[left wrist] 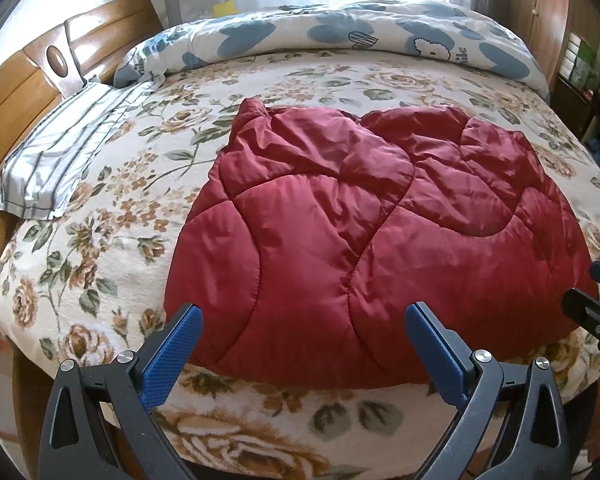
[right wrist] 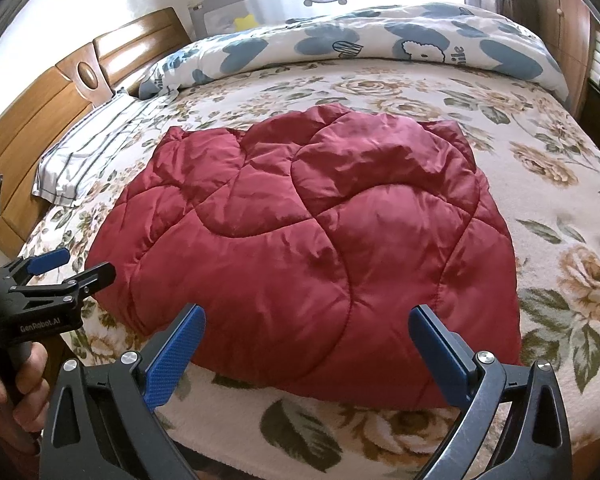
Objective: Fold large clothes
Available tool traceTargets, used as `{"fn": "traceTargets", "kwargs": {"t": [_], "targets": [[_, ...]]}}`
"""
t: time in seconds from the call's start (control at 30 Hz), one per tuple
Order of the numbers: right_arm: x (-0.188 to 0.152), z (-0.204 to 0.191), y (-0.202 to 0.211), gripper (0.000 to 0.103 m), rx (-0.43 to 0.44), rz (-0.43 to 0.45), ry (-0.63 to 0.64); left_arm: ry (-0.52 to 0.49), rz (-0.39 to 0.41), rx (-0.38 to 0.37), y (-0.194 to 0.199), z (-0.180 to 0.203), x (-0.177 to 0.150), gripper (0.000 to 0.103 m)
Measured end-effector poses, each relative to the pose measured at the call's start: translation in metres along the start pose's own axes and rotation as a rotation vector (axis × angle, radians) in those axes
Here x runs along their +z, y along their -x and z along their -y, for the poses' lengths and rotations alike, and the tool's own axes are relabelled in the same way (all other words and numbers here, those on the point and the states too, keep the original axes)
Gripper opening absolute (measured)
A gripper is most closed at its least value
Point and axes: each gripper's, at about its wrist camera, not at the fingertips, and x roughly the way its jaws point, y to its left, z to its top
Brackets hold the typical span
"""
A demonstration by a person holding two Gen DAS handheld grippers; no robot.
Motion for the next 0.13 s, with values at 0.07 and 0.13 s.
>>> {"fn": "traceTargets", "kwargs": {"t": [0.07,0.13], "targets": [[0.0001,-0.0011,-0.0009,0.102,0.002,0.001,-0.001,0.001,-0.001,-0.009,-0.0003,0.0011,-0.0003,0.102],[0.0005,-0.0021,-0.0021,0.102,0.005,0.000,0.001,-0.001,0.001,-0.020,-0.0001,0.0032,-0.0007,0.102]]}}
